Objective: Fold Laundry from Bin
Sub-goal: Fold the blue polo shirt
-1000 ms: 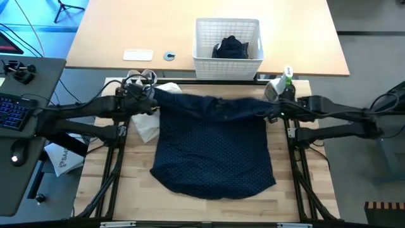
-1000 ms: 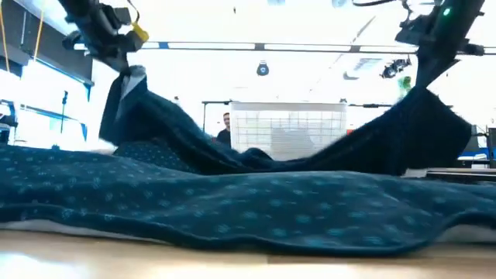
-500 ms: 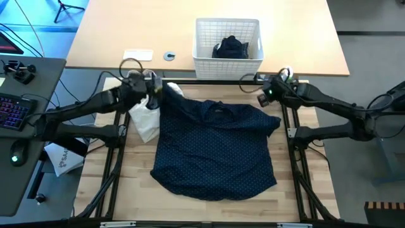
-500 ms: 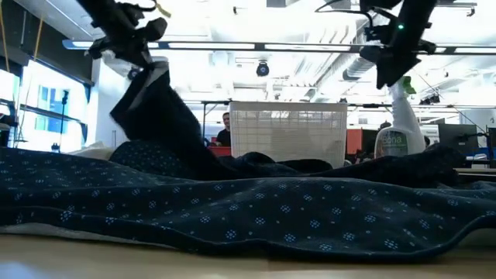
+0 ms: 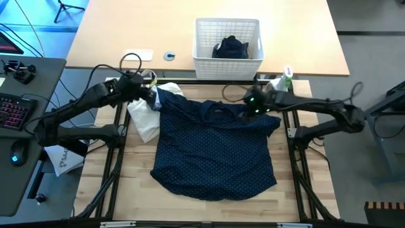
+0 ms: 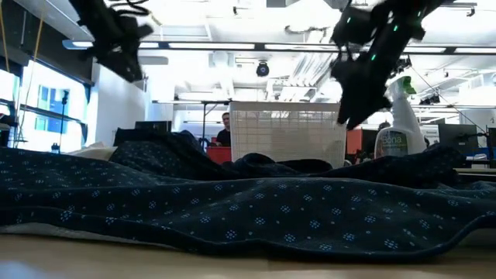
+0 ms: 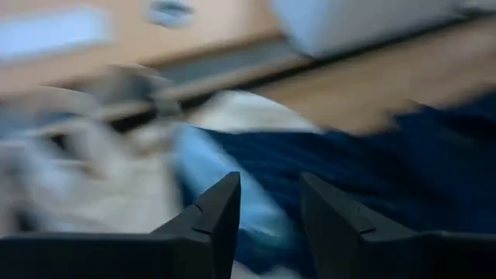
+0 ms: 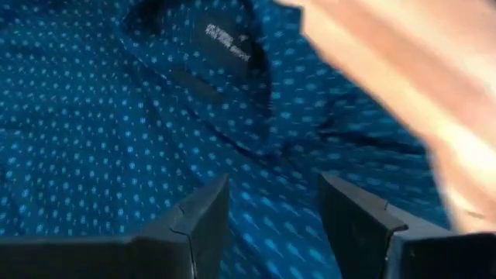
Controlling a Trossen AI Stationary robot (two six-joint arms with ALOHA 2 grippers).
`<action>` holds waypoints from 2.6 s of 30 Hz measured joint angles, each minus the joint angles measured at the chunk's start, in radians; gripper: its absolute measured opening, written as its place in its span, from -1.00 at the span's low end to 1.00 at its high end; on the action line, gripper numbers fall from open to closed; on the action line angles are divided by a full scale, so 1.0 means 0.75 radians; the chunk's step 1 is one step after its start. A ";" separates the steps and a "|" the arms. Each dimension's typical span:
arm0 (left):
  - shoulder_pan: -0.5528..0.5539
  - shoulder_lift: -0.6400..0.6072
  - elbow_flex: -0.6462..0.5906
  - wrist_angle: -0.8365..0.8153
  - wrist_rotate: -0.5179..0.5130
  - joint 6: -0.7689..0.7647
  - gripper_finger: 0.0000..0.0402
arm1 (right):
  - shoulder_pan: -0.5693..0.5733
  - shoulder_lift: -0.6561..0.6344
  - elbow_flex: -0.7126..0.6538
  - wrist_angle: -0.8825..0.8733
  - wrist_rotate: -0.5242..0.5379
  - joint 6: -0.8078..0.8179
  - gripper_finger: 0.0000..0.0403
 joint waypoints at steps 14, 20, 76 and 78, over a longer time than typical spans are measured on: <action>-0.449 0.237 0.000 0.253 0.153 -0.201 -0.49 | 0.019 0.513 -0.029 0.376 0.100 0.248 -0.64; -0.555 0.423 0.000 0.463 0.198 -0.156 -0.49 | -0.030 0.535 0.097 0.321 -0.026 0.209 -0.95; -0.159 1.556 1.004 0.413 -0.309 0.876 -0.67 | 0.490 -0.480 0.310 -0.425 0.500 0.612 0.09; -0.134 1.504 1.005 0.402 -0.275 0.880 -0.72 | 0.514 -0.483 0.310 -0.429 0.502 0.623 0.09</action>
